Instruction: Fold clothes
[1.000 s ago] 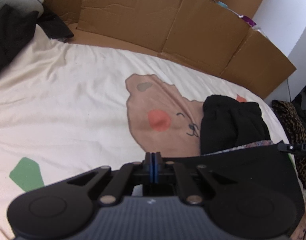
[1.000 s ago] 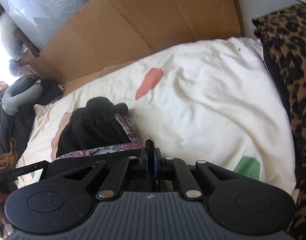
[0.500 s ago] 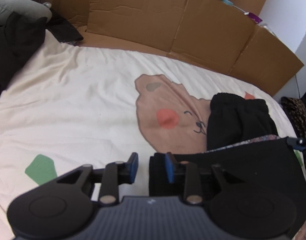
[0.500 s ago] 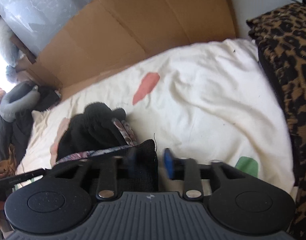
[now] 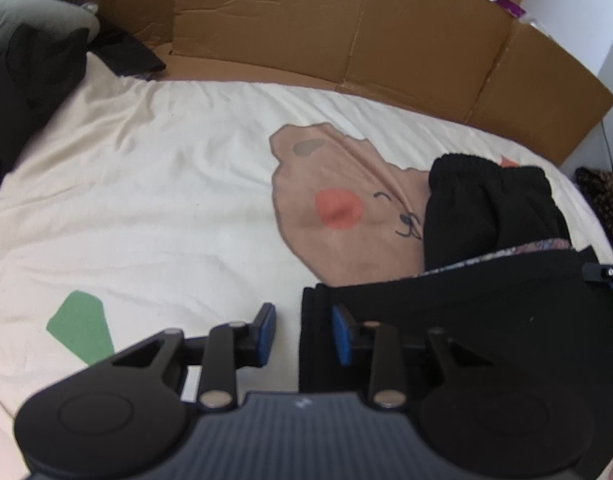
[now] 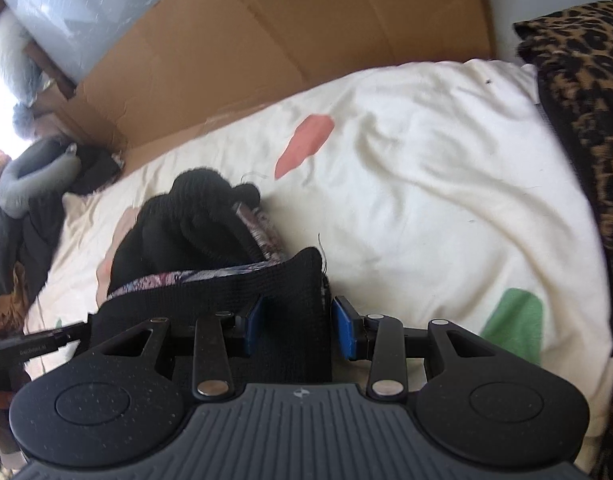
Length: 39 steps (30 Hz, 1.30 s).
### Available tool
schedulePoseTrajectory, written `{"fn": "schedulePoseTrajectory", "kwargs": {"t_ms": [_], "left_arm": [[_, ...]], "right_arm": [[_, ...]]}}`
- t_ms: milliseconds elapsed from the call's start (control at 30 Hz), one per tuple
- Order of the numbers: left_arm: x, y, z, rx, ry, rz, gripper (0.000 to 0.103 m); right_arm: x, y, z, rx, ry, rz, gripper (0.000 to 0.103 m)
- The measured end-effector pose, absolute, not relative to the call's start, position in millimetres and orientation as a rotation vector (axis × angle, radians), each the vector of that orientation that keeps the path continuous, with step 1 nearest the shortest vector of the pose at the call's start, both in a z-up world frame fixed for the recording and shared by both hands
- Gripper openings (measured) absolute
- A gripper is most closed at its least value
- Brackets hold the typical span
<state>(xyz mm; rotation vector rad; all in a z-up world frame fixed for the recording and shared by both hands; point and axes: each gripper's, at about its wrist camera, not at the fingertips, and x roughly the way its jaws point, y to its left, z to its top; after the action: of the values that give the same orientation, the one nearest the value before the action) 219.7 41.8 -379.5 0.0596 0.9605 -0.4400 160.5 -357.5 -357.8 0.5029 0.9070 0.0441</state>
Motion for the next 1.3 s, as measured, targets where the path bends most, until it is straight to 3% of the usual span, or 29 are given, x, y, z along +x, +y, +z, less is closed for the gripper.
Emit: {"fn": "schedulePoseTrajectory", "kwargs": {"t_ms": [233, 367, 600, 633, 733, 867, 1300], "left_arm": [[219.2, 36.0, -381.7, 0.075, 0.959, -0.428, 0.029], [216.9, 28.9, -382.3, 0.097, 0.96, -0.441, 0.015], [221.7, 29.1, -382.8, 0.073, 0.995, -0.448, 0.015], [222.5, 29.8, -382.9, 0.064, 1.0, -0.447, 0.015], [222.6, 32.5, -381.8, 0.045, 1.004, -0.446, 0.014], [221.2, 35.5, -379.6, 0.019, 1.002, -0.439, 0.009], [216.9, 45.0, -375.3, -0.008, 0.97, -0.423, 0.007]], "right_arm": [[170.0, -348.0, -365.8, 0.452, 0.934, 0.05, 0.044], [175.1, -344.8, -368.4, 0.434, 0.942, 0.059, 0.044], [185.3, -339.7, -369.7, 0.407, 0.952, 0.071, 0.047], [186.1, -337.5, -368.5, 0.392, 0.951, 0.074, 0.045], [186.7, -333.1, -363.9, 0.366, 0.946, 0.087, 0.027], [179.4, -330.9, -351.4, 0.322, 0.919, 0.071, 0.018], [166.8, -342.4, -331.4, 0.321, 0.818, 0.007, 0.017]]}}
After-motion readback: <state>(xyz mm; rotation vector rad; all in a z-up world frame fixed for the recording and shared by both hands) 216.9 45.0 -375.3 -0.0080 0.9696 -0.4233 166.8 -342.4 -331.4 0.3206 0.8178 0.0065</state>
